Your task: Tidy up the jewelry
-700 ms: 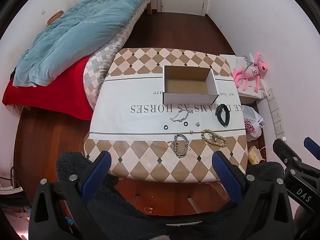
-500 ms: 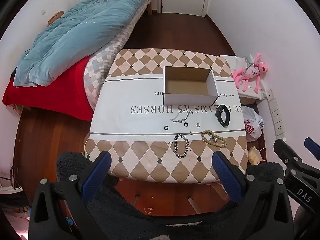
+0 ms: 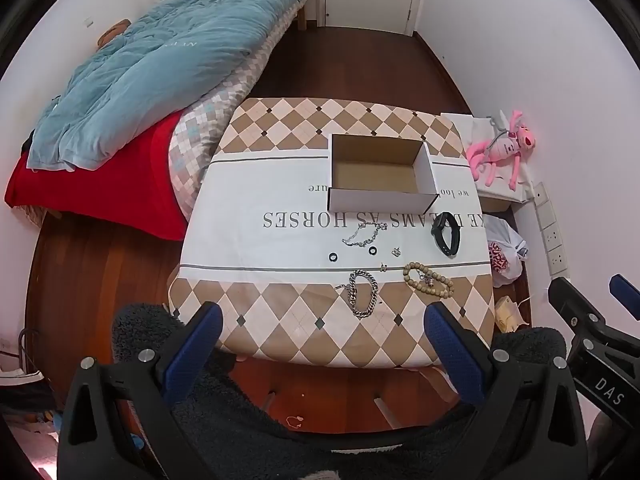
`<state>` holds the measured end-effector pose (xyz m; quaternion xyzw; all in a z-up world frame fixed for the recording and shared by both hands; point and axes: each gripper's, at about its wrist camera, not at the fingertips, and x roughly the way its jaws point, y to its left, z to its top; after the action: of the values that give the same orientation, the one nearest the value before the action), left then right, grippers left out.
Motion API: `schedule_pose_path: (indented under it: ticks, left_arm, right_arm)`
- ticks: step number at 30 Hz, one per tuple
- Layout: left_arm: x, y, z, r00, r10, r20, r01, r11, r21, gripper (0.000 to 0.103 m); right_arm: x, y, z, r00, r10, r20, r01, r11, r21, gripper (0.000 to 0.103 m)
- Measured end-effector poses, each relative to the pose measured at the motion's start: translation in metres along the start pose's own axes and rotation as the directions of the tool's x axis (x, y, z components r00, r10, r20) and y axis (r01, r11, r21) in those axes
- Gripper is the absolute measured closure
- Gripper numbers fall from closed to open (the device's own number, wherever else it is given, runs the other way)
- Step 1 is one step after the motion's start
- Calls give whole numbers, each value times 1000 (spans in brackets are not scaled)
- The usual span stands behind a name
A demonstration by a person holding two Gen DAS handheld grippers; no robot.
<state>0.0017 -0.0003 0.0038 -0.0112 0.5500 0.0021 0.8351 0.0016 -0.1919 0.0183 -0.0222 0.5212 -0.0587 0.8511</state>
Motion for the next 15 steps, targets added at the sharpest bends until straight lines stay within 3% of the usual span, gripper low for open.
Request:
schedule_pose_path:
  ticks: [15]
  left_arm:
    - [-2, -3, 2, 1000, -2, 2, 2, 1000, 1, 0]
  right_arm:
    - [1, 0, -1, 1000, -1, 3, 1, 1000, -1, 0]
